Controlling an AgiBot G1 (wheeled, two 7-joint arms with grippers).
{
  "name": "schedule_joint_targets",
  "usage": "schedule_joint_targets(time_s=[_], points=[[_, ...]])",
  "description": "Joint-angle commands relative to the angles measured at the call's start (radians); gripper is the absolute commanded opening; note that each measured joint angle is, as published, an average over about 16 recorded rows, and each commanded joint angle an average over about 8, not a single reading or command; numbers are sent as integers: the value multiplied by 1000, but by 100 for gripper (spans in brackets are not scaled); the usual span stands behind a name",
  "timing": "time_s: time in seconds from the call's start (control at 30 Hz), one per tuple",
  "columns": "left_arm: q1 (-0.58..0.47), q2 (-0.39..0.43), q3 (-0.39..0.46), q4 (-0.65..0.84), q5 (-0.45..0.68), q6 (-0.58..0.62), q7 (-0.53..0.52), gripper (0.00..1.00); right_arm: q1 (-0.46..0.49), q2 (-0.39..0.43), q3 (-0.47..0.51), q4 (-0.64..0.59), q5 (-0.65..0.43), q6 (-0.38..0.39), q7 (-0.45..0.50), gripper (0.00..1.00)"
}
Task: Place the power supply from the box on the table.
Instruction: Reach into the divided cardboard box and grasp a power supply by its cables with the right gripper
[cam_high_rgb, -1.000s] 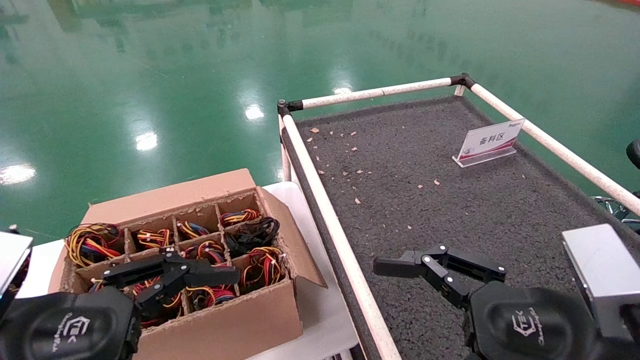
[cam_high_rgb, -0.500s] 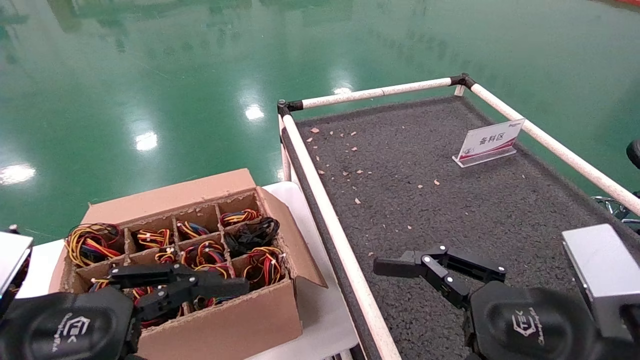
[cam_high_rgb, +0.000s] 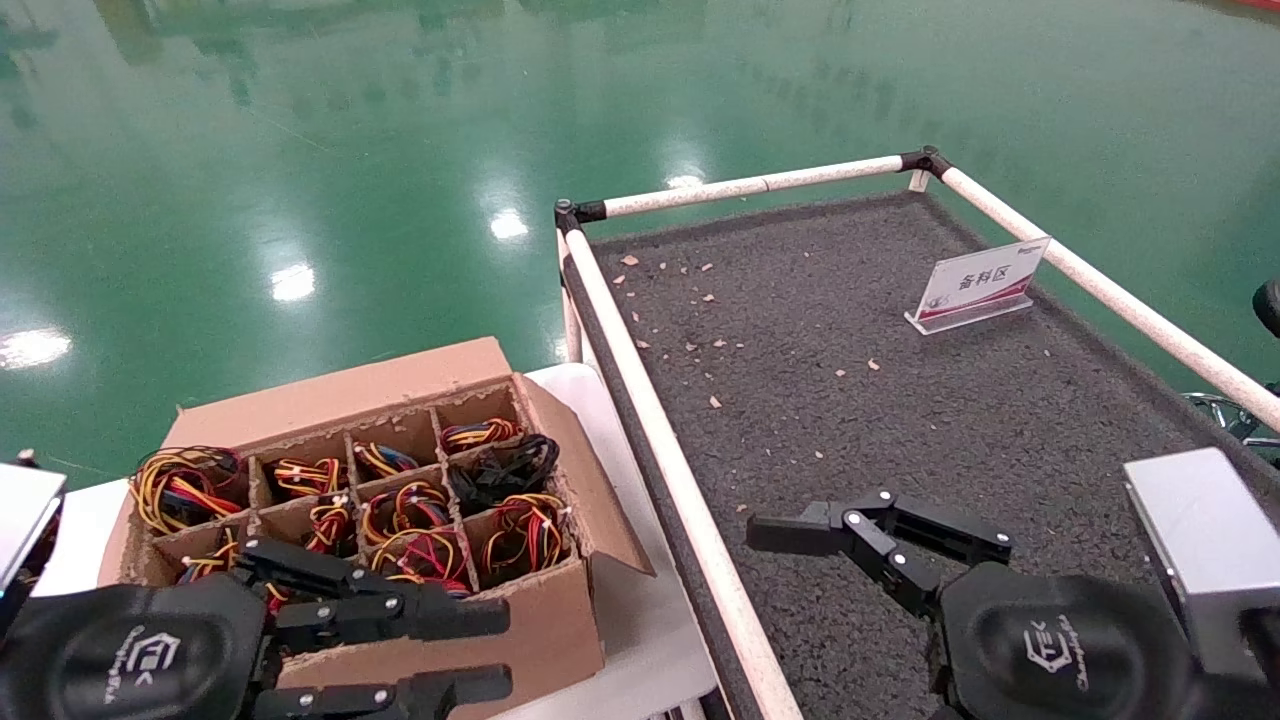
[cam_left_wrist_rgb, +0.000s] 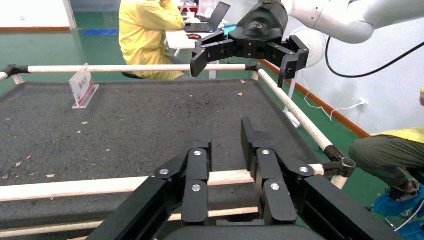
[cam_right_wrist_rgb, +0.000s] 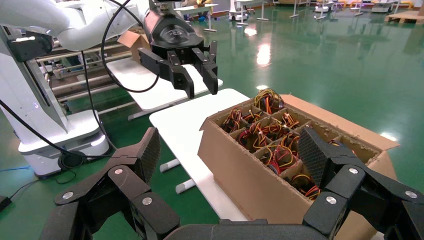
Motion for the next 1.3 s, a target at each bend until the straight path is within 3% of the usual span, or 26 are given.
schedule_joint_targets(time_s=[0.03, 0.4, 0.67, 1.0, 1.3], points=[[0, 0, 0, 0, 0, 0, 0, 0, 0, 0, 0, 0, 0, 0, 0, 100], [0, 0, 0, 0, 0, 0, 0, 2, 0, 0, 0, 0, 0, 0, 0, 100], [0, 0, 0, 0, 0, 0, 0, 98, -2, 3, -11, -14, -29, 8, 2, 100], [0, 0, 1, 1, 0, 0, 1, 100, 4, -39, -77, -115, -158, 36, -7, 100], [-1, 0, 1, 1, -1, 0, 1, 100, 103, -190, -170, -266, -316, 62, -56, 100]])
